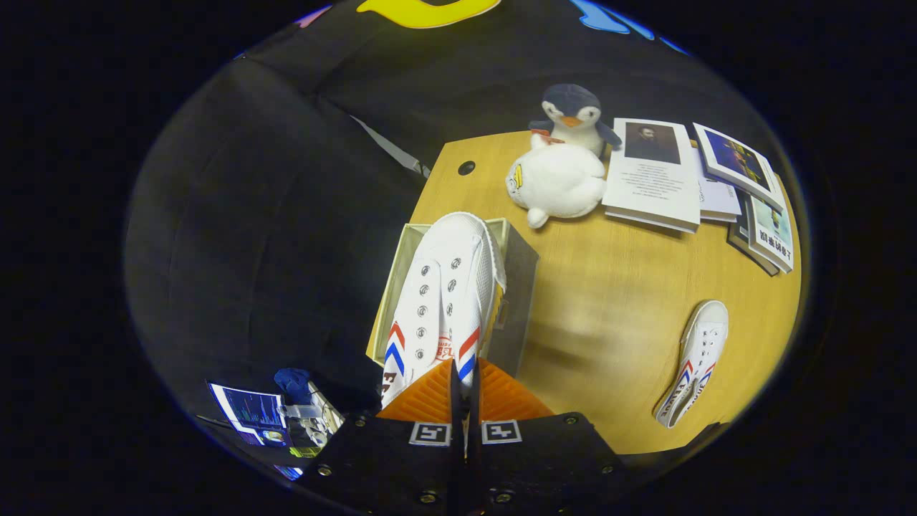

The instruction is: Open the storage box then place both shoes into the box .Put the left shoe in first, then the right shoe, with the right side of both shoes facing outward in a uniform manner.

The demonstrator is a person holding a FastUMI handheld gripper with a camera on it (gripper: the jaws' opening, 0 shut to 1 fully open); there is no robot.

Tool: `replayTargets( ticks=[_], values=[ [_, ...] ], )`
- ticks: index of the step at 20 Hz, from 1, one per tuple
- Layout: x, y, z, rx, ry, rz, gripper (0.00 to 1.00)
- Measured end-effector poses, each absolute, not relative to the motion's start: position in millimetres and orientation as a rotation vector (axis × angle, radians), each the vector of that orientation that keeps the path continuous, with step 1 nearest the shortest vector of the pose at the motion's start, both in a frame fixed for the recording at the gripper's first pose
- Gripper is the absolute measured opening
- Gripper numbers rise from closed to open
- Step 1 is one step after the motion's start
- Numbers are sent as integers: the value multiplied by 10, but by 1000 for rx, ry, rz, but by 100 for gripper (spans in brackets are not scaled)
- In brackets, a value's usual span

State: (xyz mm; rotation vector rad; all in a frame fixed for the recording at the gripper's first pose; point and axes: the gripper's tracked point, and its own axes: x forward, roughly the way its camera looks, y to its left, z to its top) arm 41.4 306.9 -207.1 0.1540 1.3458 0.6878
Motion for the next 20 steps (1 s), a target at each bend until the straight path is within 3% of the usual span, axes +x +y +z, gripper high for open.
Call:
replayTargets(
  ticks=[7, 20],
  values=[
    [394, 3694, -2396, 48, 1403, 726, 2],
    [521, 4127, -3030, -29, 1486, 651, 2]
  ],
)
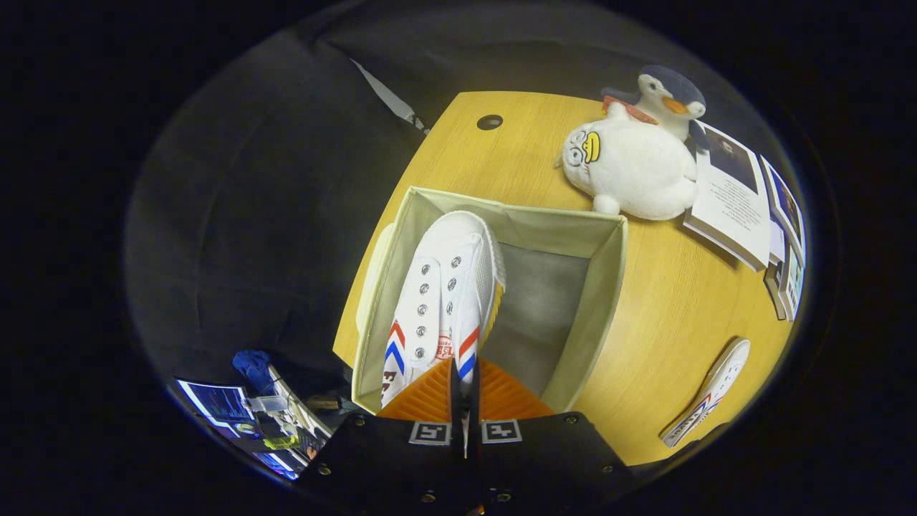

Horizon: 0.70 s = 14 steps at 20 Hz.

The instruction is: Open the storage box then place both shoes into the box .Put the left shoe in first, then the right shoe, with the right side of both shoes facing outward in a uniform manner.

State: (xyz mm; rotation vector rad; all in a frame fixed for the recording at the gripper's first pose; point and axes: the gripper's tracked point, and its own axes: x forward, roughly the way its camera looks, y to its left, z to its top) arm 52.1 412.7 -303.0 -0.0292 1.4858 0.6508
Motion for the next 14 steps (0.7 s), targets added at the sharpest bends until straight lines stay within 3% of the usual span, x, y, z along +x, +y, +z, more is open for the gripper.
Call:
replayTargets(
  ticks=[3, 5, 14],
  values=[
    [554, 4272, -2842, 70, 1461, 712, 28],
    [674, 4173, -2754, 30, 1407, 716, 83],
    [777, 3704, -2358, 75, 1347, 698, 83]
  ],
)
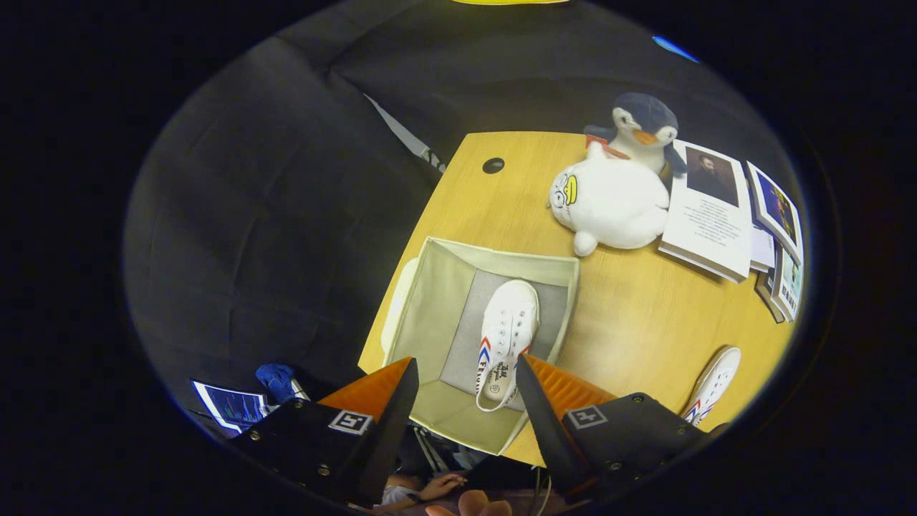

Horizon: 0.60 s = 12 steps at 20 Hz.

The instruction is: Open the storage box then place both shoes into the box .Put the left shoe in first, then the right shoe, with the right side of both shoes facing outward in a uniform manner.

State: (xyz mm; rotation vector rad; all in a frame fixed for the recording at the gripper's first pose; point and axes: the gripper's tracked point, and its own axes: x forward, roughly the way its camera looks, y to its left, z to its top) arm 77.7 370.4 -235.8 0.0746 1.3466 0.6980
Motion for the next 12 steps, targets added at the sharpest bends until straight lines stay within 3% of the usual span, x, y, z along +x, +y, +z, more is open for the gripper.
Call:
replayTargets(
  ticks=[3, 5, 12],
  values=[
    [811, 3469, -2348, 77, 1336, 694, 85],
    [837, 3318, -2314, 96, 1330, 674, 98],
    [897, 2738, -2329, 134, 1320, 603, 98]
  ],
)
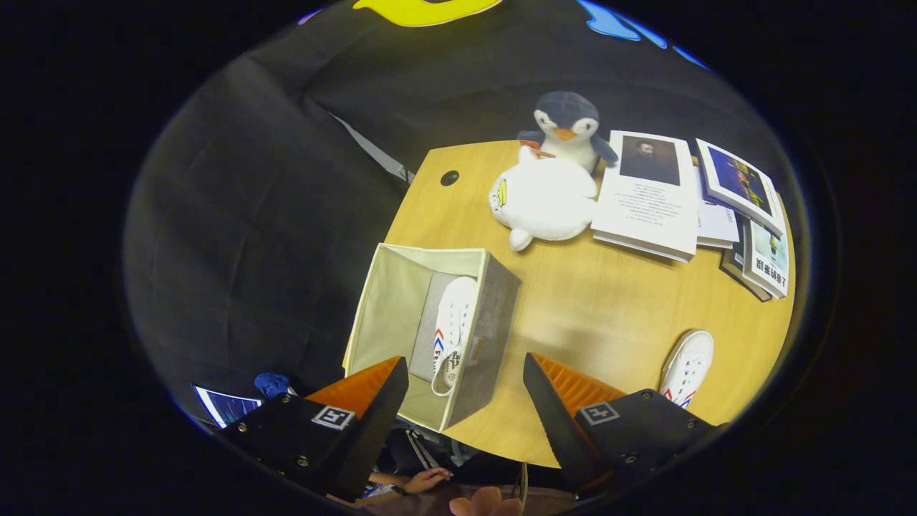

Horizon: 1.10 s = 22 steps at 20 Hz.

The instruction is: Open the storage box then place both shoes into the box .Put the left shoe in first, then the right shoe, with the right side of both shoes facing outward in a uniform manner.

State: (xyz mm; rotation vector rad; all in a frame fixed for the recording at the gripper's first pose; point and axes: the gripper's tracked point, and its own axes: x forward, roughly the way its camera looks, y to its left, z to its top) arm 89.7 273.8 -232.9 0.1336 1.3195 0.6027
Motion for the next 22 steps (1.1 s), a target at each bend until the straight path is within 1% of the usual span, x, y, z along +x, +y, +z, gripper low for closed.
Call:
replayTargets(
  ticks=[11, 22],
  values=[
    [930, 1690, -2533, 193, 1334, 441, 98],
    [669, 466, -3143, 206, 1403, 249, 98]
  ],
)
